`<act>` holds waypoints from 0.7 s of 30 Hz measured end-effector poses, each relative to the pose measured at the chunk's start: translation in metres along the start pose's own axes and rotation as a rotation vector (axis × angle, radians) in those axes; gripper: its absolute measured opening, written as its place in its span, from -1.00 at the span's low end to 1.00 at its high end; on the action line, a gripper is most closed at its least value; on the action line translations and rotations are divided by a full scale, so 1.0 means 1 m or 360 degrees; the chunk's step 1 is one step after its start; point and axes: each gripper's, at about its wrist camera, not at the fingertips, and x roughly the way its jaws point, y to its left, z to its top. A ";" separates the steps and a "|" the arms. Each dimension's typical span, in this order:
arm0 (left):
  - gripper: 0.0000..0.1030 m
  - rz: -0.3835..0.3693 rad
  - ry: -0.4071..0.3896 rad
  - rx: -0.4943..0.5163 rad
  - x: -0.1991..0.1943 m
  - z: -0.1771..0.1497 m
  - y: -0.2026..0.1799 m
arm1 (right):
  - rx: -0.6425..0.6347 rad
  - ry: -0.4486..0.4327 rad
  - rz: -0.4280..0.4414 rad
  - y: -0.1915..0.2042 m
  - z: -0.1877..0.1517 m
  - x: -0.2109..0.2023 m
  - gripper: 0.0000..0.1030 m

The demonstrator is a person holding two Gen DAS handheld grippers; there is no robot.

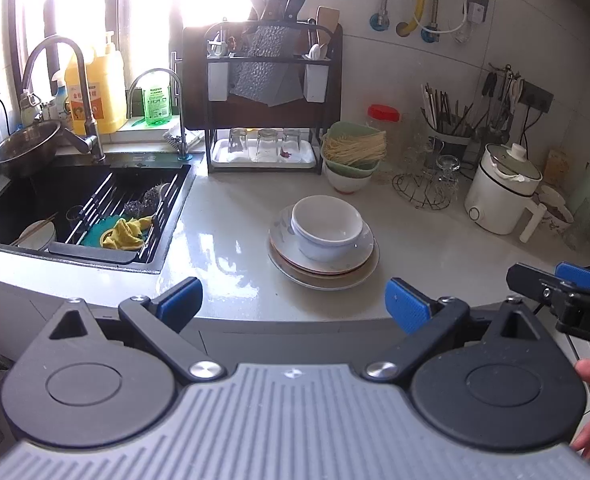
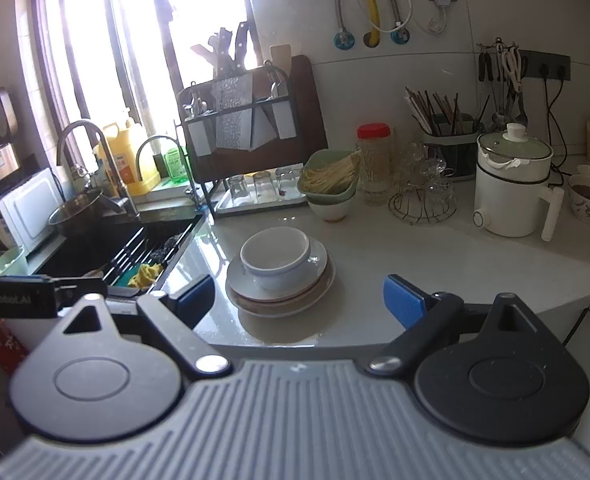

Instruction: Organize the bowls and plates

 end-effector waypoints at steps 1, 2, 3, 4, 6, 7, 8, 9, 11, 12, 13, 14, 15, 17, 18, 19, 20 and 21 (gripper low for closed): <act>0.93 -0.0015 -0.0004 -0.0002 -0.001 0.001 0.000 | 0.0003 -0.0001 -0.0004 0.000 0.000 -0.001 0.80; 0.94 -0.0018 -0.0012 0.0001 -0.003 0.000 0.000 | 0.0003 -0.0003 -0.0003 0.000 0.000 -0.001 0.80; 0.94 -0.0007 -0.0017 0.0011 -0.003 0.000 0.000 | 0.0002 -0.0006 -0.0003 0.000 -0.001 -0.001 0.80; 0.95 0.0004 -0.0014 0.0023 -0.003 0.001 -0.001 | 0.0004 -0.0007 -0.0002 0.000 -0.001 -0.001 0.80; 0.95 -0.0001 -0.0010 0.0019 -0.002 0.002 0.000 | 0.0014 -0.0004 -0.0003 0.001 -0.001 -0.001 0.80; 0.95 -0.0008 -0.0008 0.0019 -0.001 0.002 0.001 | 0.0016 -0.0004 -0.0003 0.001 -0.001 0.000 0.80; 0.96 -0.0011 -0.0002 0.0024 0.000 0.002 0.000 | 0.0015 -0.0005 -0.0004 0.001 0.000 0.000 0.80; 0.96 -0.0010 0.0006 0.0027 0.001 0.002 -0.001 | 0.0015 -0.0001 0.0000 0.001 0.000 0.000 0.80; 0.96 -0.0015 0.0013 0.0030 0.003 0.002 -0.001 | 0.0012 0.0010 0.0003 0.001 0.000 0.001 0.80; 0.96 -0.0015 0.0016 0.0029 0.004 0.002 0.000 | 0.0015 0.0006 -0.0008 0.001 0.000 0.001 0.80; 0.96 -0.0017 0.0020 0.0029 0.005 0.002 0.000 | 0.0020 0.0003 -0.0016 0.000 0.000 0.001 0.80; 0.96 -0.0020 0.0026 0.0033 0.006 0.002 0.001 | 0.0029 0.0002 -0.0019 0.000 0.001 0.001 0.80; 0.96 -0.0021 0.0028 0.0036 0.007 0.002 0.001 | 0.0037 0.0004 -0.0020 -0.001 0.001 0.001 0.80; 0.96 -0.0019 0.0034 0.0047 0.008 0.002 0.001 | 0.0045 0.0010 -0.0026 0.000 -0.001 0.002 0.80; 0.96 -0.0015 0.0034 0.0054 0.008 0.003 0.001 | 0.0039 0.0007 -0.0025 0.001 -0.001 0.001 0.80; 0.96 -0.0015 0.0024 0.0059 0.007 0.003 0.001 | 0.0030 0.0002 -0.0026 0.002 -0.002 0.000 0.80; 0.96 -0.0014 0.0012 0.0065 0.006 0.004 0.001 | 0.0018 -0.0004 -0.0026 0.003 -0.002 -0.001 0.80; 0.96 -0.0011 0.0011 0.0067 0.006 0.005 0.001 | 0.0011 -0.0006 -0.0026 0.004 -0.002 -0.002 0.80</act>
